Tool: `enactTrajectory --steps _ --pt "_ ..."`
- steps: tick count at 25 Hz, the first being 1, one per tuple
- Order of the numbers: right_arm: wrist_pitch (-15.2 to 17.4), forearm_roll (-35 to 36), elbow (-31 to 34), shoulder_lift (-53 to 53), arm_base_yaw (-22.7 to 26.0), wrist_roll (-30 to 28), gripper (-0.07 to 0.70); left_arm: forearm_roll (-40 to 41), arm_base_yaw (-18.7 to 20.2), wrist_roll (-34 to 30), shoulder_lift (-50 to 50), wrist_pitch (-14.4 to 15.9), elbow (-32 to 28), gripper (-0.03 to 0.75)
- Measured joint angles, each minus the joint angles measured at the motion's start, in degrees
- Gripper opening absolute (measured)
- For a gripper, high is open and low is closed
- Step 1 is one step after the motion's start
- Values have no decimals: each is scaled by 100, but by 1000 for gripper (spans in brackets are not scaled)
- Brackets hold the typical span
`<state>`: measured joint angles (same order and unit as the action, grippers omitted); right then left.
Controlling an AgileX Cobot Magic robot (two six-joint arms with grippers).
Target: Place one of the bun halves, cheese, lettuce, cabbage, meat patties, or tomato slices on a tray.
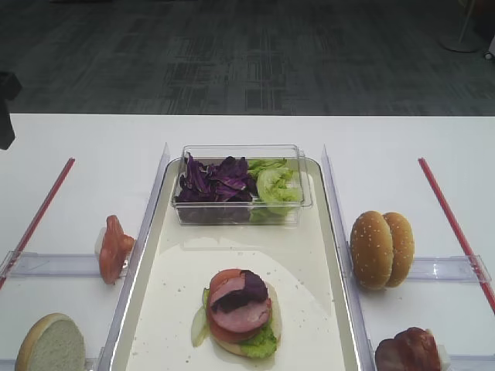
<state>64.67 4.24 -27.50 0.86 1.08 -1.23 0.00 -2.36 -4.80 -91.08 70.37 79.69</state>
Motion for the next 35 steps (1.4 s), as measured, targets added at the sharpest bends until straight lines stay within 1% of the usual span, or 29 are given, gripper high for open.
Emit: enactTrajectory --steps 6,16,22,35 --pt "0 0 0 0 0 0 426 0 0 0 655 -75 -523 472" --pt "0 0 0 0 0 0 426 -32 0 0 1715 -364 -1551 472" --pt "0 0 0 0 0 0 426 -88 0 10 2340 -386 -2008 472" --pt "0 0 0 0 0 0 426 -138 0 10 3871 -407 -3320 472"
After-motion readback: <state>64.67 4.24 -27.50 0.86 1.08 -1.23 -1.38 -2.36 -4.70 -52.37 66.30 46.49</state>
